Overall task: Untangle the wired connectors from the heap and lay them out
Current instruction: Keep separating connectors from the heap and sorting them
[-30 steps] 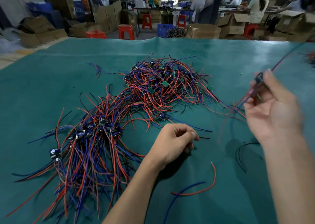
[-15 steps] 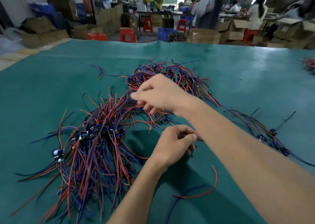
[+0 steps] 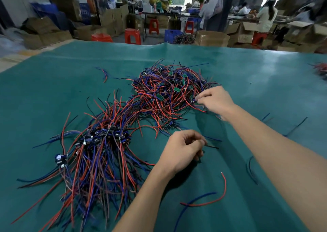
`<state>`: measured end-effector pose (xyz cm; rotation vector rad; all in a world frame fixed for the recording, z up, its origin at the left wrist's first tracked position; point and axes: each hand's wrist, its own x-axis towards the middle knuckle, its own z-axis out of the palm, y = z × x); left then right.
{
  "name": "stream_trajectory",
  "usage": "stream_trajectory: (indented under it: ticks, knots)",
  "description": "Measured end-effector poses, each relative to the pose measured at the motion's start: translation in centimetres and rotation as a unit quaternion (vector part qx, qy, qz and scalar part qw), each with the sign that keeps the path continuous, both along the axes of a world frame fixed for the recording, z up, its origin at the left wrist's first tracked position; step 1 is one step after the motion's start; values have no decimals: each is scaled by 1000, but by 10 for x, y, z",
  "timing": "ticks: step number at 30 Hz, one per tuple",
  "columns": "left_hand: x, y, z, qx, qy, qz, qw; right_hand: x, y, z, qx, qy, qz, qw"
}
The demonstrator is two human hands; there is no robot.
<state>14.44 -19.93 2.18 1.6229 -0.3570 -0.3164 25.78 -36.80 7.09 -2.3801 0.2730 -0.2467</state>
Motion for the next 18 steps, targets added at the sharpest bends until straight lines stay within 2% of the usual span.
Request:
stream_trajectory:
  ticks: [5,10,15,18]
  knots:
    - [1,1,-2,-3,14,-1,1000,-24,-16,25,160,-72,-50,983]
    - [2,1,-3,-38,18,21,999,-72,-18,33,340,-74,-33,937]
    - [5,-1,-3,-86,27,81,993,-119,5,10,398,-40,66,914]
    - [5,-2,-1,-99,37,85,991,-132,14,-7,421,13,121,899]
